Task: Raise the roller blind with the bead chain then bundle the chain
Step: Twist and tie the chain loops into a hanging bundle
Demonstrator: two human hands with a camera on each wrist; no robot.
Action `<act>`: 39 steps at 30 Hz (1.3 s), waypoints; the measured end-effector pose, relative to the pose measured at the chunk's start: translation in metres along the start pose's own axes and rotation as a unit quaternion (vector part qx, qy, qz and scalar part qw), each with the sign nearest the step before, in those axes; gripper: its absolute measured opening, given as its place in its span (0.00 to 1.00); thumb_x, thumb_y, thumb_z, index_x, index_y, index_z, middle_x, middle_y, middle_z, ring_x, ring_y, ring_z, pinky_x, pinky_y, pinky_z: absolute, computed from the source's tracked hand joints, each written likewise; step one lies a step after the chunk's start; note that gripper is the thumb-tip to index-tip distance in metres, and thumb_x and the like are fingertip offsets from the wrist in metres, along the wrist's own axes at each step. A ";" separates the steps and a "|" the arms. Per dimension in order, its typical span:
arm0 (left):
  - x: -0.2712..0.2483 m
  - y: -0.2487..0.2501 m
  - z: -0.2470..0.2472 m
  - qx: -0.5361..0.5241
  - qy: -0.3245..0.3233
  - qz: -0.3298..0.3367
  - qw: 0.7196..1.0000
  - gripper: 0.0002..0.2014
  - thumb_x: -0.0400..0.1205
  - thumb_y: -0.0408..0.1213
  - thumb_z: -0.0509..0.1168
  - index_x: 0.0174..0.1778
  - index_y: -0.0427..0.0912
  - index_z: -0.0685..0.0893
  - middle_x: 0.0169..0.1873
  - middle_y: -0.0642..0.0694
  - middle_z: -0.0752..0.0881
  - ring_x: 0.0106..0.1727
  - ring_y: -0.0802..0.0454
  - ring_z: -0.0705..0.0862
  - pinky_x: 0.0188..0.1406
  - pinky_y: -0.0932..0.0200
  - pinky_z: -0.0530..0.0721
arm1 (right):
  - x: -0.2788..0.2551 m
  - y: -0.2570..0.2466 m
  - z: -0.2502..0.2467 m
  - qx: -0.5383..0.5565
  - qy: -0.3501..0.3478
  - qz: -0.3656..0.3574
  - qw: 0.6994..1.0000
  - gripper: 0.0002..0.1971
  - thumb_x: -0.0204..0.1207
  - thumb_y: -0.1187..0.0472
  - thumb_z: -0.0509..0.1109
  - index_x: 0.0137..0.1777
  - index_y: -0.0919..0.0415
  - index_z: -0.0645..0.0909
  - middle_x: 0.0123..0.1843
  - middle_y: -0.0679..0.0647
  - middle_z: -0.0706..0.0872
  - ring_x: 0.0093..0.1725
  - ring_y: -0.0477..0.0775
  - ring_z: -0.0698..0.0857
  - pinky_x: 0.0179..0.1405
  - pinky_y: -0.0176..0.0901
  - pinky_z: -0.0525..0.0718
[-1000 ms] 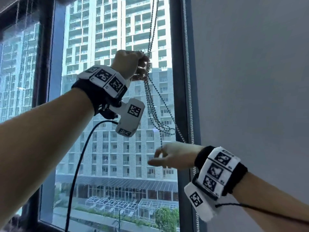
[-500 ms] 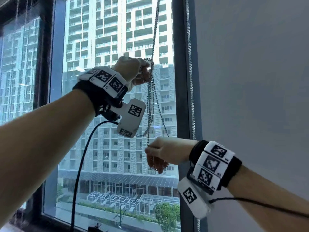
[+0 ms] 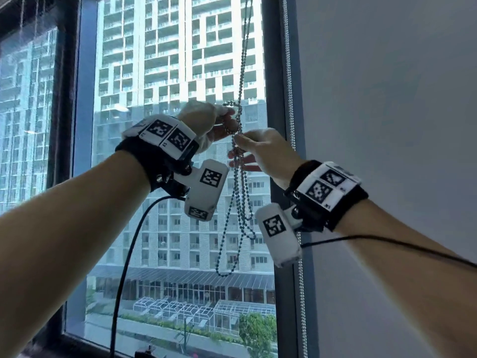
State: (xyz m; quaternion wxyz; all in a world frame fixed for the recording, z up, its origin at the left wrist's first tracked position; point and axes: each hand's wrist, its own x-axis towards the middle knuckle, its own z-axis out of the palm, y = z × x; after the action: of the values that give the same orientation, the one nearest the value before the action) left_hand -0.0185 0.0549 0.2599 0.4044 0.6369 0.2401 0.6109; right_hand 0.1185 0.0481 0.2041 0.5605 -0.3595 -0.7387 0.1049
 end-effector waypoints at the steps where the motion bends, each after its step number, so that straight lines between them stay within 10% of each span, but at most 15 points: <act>1: -0.001 0.000 0.000 -0.002 -0.002 0.000 1.000 0.10 0.84 0.31 0.59 0.59 0.32 0.78 0.44 0.42 0.84 0.41 0.52 0.85 0.33 0.65 0.88 | 0.001 -0.002 0.001 -0.008 0.000 0.000 1.000 0.13 0.84 0.57 0.63 0.57 0.68 0.81 0.44 0.56 0.88 0.42 0.57 0.88 0.46 0.50 0.86; 4: -0.004 0.001 0.000 0.003 -0.003 -0.002 1.000 0.11 0.83 0.31 0.61 0.60 0.33 0.79 0.44 0.43 0.85 0.42 0.52 0.85 0.35 0.63 0.88 | 0.000 0.000 0.006 -0.029 0.019 0.006 0.999 0.10 0.85 0.60 0.63 0.49 0.67 0.82 0.34 0.53 0.83 0.33 0.52 0.87 0.36 0.44 0.82; 8: -0.006 -0.005 -0.004 0.076 -0.004 -0.009 0.997 0.14 0.81 0.33 0.64 0.62 0.35 0.81 0.49 0.45 0.87 0.49 0.50 0.85 0.50 0.57 0.82 | -0.005 0.008 0.007 -0.008 -0.008 0.045 0.999 0.14 0.85 0.60 0.61 0.58 0.71 0.81 0.38 0.56 0.82 0.38 0.58 0.88 0.48 0.55 0.83; 12: -0.011 -0.019 -0.006 0.129 -0.032 -0.024 0.991 0.12 0.81 0.31 0.64 0.60 0.36 0.82 0.48 0.44 0.86 0.49 0.49 0.86 0.43 0.58 0.83 | -0.012 0.012 0.010 0.006 -0.032 0.071 0.997 0.12 0.86 0.61 0.60 0.57 0.70 0.79 0.39 0.57 0.82 0.37 0.58 0.86 0.46 0.54 0.83; 18: -0.013 -0.035 -0.006 0.194 -0.066 -0.039 0.978 0.09 0.79 0.31 0.67 0.54 0.38 0.83 0.47 0.44 0.87 0.47 0.50 0.86 0.44 0.58 0.83 | -0.021 0.018 0.014 -0.022 -0.049 0.091 0.994 0.11 0.87 0.63 0.58 0.55 0.70 0.79 0.42 0.56 0.83 0.36 0.54 0.83 0.24 0.31 0.81; 24: -0.017 -0.048 -0.009 0.224 -0.098 -0.068 0.967 0.12 0.77 0.35 0.69 0.56 0.37 0.83 0.48 0.44 0.87 0.47 0.50 0.87 0.48 0.57 0.83 | -0.030 0.031 0.013 -0.072 -0.060 0.097 0.991 0.11 0.87 0.61 0.58 0.47 0.62 0.81 0.45 0.58 0.86 0.45 0.60 0.80 0.47 0.59 0.83; 28: -0.019 -0.051 -0.010 0.226 -0.115 -0.074 0.965 0.11 0.79 0.31 0.67 0.57 0.38 0.84 0.52 0.43 0.87 0.51 0.48 0.87 0.58 0.52 0.82 | -0.030 0.034 0.007 -0.018 -0.075 0.104 0.992 0.13 0.86 0.63 0.60 0.57 0.73 0.82 0.48 0.61 0.89 0.44 0.60 0.85 0.50 0.58 0.85; 32: -0.021 -0.051 -0.008 0.217 -0.124 -0.074 0.965 0.11 0.80 0.28 0.64 0.58 0.36 0.84 0.52 0.42 0.88 0.52 0.48 0.86 0.61 0.50 0.80 | -0.034 0.034 0.005 0.097 -0.076 0.144 0.982 0.17 0.86 0.63 0.52 0.60 0.76 0.78 0.46 0.66 0.88 0.36 0.56 0.87 0.32 0.38 0.85; 39: -0.021 -0.057 0.000 0.178 -0.123 -0.080 0.973 0.13 0.85 0.33 0.54 0.59 0.36 0.82 0.53 0.41 0.87 0.53 0.47 0.84 0.57 0.51 0.79 | -0.040 0.040 -0.006 0.183 -0.087 0.170 0.964 0.24 0.87 0.51 0.44 0.52 0.68 0.76 0.38 0.63 0.85 0.40 0.62 0.85 0.44 0.50 0.82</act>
State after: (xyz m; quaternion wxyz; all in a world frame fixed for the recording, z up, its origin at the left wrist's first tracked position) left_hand -0.0106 0.0692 0.2017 0.3588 0.7473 0.3435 0.4414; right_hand 0.1448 0.0498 0.1539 0.5242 -0.3604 -0.6811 0.3627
